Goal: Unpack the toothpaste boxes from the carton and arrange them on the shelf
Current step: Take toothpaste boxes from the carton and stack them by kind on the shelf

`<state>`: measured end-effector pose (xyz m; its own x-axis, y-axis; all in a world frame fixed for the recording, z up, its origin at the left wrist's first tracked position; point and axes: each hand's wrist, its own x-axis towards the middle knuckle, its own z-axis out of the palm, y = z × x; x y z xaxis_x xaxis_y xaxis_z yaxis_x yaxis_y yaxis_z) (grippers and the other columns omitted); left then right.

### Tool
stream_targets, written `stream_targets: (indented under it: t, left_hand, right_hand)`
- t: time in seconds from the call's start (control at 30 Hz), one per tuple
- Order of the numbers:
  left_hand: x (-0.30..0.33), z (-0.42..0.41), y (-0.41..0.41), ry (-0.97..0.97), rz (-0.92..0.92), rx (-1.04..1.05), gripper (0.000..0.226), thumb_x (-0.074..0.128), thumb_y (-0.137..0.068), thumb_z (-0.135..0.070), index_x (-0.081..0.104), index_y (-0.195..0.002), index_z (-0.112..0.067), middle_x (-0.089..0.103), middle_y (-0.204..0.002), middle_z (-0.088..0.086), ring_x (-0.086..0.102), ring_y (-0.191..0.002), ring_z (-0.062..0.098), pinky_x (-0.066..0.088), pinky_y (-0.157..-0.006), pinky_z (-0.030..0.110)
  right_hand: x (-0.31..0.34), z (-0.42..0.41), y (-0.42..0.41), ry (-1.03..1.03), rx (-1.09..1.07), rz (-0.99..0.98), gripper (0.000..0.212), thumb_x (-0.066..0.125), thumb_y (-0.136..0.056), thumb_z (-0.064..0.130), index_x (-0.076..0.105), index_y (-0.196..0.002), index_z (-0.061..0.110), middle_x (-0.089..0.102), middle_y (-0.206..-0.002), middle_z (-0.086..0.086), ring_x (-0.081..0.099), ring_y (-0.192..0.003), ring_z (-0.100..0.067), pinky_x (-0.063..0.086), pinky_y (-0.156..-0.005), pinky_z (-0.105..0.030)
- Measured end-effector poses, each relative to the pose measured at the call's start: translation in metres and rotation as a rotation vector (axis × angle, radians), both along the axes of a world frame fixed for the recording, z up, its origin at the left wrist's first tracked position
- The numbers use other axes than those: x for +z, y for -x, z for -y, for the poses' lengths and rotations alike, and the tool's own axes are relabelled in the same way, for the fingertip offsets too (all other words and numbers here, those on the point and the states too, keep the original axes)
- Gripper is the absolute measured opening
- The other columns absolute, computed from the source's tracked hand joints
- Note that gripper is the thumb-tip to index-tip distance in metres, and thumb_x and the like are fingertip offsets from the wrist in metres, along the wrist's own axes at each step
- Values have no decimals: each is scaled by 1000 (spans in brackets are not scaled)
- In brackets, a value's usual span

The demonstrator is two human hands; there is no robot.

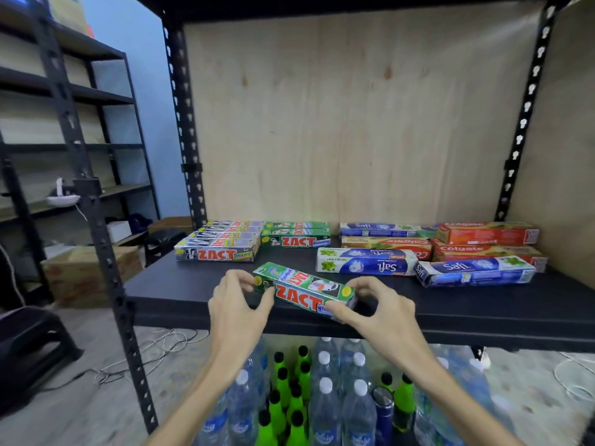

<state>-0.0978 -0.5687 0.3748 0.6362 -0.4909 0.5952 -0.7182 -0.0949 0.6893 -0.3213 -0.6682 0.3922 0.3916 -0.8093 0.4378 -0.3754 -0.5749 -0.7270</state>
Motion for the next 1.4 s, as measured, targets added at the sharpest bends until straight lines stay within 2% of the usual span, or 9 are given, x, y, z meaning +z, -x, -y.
stream_targets:
  t: [0.17,0.3,0.43,0.53,0.67,0.77,1.1,1.27,1.4]
  left_hand:
    - [-11,-32,30,-43,33,-201,50,36,-85,-83,63,-107,-47,63,-110,-36,50,-118,-13,21,-122,44]
    - [-10,-50,13,-143,22,-262,89,19,-72,-98,47,-137,-44,42,-136,-37,41,-135,-4,-15,-123,32]
    - [2,-49,-15,-287,120,-223,76,41,-72,-93,46,-128,-41,55,-127,-26,43,-128,-3,12,-125,41]
    - [11,-47,-41,-313,181,-234,57,52,-74,-80,52,-117,-43,55,-111,-27,46,-112,2,41,-105,41]
    - [28,-47,-78,-462,144,-393,61,54,-78,-78,52,-132,-48,55,-120,-27,38,-123,-1,35,-111,43]
    - [36,-41,-96,-511,198,-397,60,61,-84,-70,50,-138,-47,55,-126,-29,40,-125,-4,36,-110,39]
    - [56,26,-116,-260,177,-313,46,73,-90,-33,56,-130,-46,61,-112,-27,56,-105,-11,42,-83,6]
    - [76,98,-140,-368,233,-302,47,69,-93,-35,56,-138,-33,62,-123,-16,55,-111,0,42,-102,29]
    - [76,136,-159,-554,274,-263,68,58,-79,-65,54,-140,-34,57,-142,-11,47,-135,14,37,-114,42]
  right_hand:
    - [1,-45,-17,123,121,-92,54,38,-86,78,63,-120,44,64,-110,28,47,-116,7,23,-109,-34]
    - [1,-55,-31,-29,419,-59,30,38,-106,40,63,-122,47,59,-120,37,35,-127,17,22,-116,-34]
    - [-1,-36,-46,5,475,-121,47,46,-94,14,61,-127,43,62,-122,27,46,-127,7,36,-114,-36]
    - [4,-13,-55,173,343,-144,39,53,-97,18,57,-126,43,56,-126,29,42,-126,5,33,-112,-40]
    - [18,24,-67,334,200,-308,67,60,-92,56,31,-150,39,39,-151,16,23,-138,-10,22,-115,-44]
    - [25,46,-74,276,236,-413,82,60,-84,69,27,-152,37,48,-145,11,26,-138,-13,16,-115,-43]
    - [53,104,-97,333,162,-166,75,76,-70,66,43,-133,43,59,-121,14,46,-117,-14,35,-99,-39]
    - [73,157,-121,212,152,-175,82,79,-58,67,45,-127,40,63,-112,8,57,-111,-20,46,-100,-46]
    - [72,189,-132,110,165,-340,83,89,-61,56,50,-129,29,63,-110,5,61,-104,-17,49,-96,-37]
